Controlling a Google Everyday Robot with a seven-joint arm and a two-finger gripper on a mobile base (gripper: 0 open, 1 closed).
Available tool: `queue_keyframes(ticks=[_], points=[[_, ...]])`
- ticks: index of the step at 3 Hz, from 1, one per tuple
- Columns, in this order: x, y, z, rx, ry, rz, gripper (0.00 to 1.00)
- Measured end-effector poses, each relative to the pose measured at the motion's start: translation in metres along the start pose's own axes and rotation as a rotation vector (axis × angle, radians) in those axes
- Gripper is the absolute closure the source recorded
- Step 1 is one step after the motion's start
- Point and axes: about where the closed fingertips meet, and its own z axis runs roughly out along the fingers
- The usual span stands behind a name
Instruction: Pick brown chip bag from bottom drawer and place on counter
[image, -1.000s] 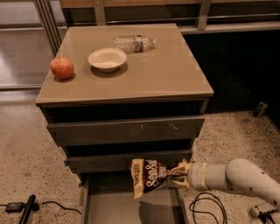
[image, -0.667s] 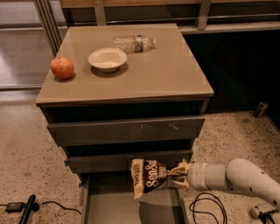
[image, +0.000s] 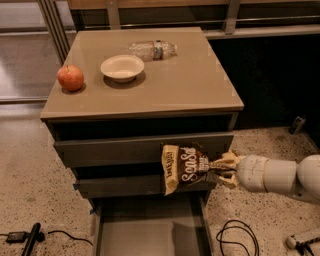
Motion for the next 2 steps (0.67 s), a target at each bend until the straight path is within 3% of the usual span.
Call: queue_keyframes(ticks=[1,2], points=[[-0.027,-0.041,-0.046,0.075,-0.04,-0.032,1.0],[-0.068,-0.083,-0.101,0.162,-0.074,-0.093,1.0]])
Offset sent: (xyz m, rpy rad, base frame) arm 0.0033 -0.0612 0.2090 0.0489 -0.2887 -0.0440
